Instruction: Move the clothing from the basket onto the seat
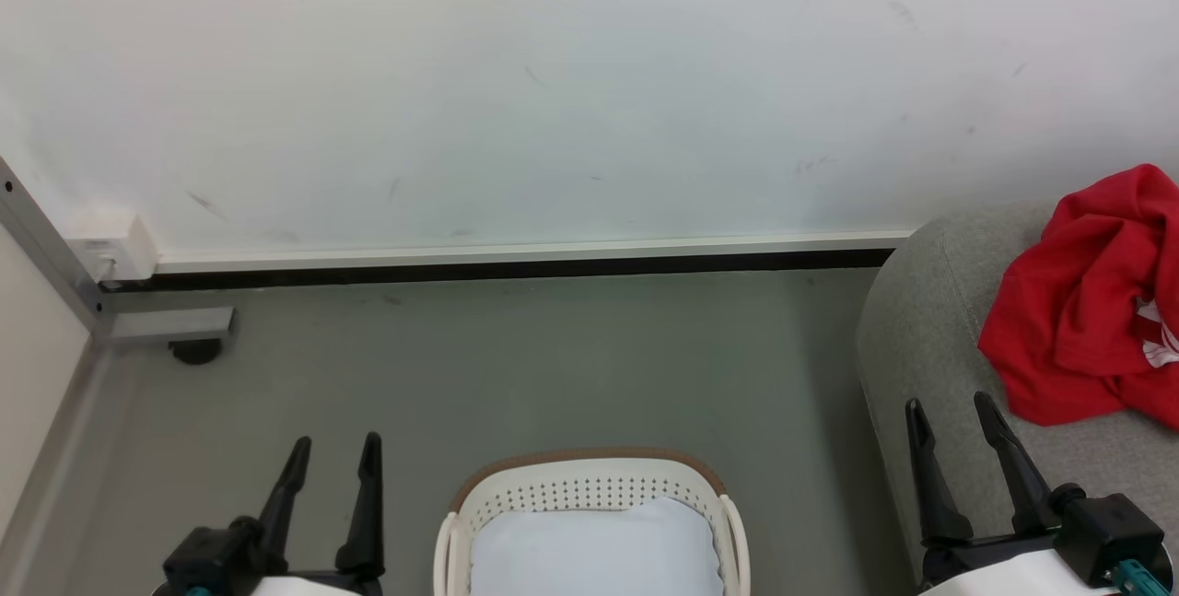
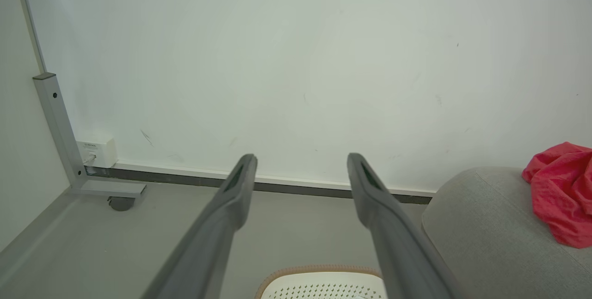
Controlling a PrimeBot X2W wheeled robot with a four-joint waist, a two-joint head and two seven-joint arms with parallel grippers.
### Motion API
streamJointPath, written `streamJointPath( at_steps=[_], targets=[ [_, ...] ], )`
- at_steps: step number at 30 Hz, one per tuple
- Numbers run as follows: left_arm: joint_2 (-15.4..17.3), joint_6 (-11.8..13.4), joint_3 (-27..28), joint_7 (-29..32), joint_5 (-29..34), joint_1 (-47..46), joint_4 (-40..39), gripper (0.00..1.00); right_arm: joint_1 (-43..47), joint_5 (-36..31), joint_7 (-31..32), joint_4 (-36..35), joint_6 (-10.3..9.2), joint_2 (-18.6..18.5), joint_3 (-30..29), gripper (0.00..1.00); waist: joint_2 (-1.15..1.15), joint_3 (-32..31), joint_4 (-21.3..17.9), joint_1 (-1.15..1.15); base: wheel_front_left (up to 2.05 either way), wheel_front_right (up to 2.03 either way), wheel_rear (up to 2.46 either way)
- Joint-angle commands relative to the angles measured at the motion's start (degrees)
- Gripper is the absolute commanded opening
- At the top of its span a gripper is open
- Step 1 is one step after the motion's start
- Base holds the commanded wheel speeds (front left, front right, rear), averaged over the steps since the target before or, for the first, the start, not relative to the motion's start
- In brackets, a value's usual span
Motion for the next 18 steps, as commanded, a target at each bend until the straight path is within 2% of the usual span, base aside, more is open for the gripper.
streamJointPath(
  at_steps=[1,18],
  targets=[
    [-0.03,-0.34,0.36,-0.01,0.52,-0.35,0.27,1.00,-0.66,-0.34,-0.18,0.21,-0.13,0.09,0.01,1.00,0.00,0.01,-0.06,0.00,0.00,0.00,0.00],
    [-0.22,-0.85,0.44,-0.01,0.65,-0.73,1.26,1.00,-0.97,0.25,-0.18,1.31,-0.13,0.33,0.68,1.00,0.00,-0.24,-0.91,0.00,0.00,0.00,0.00]
  ],
)
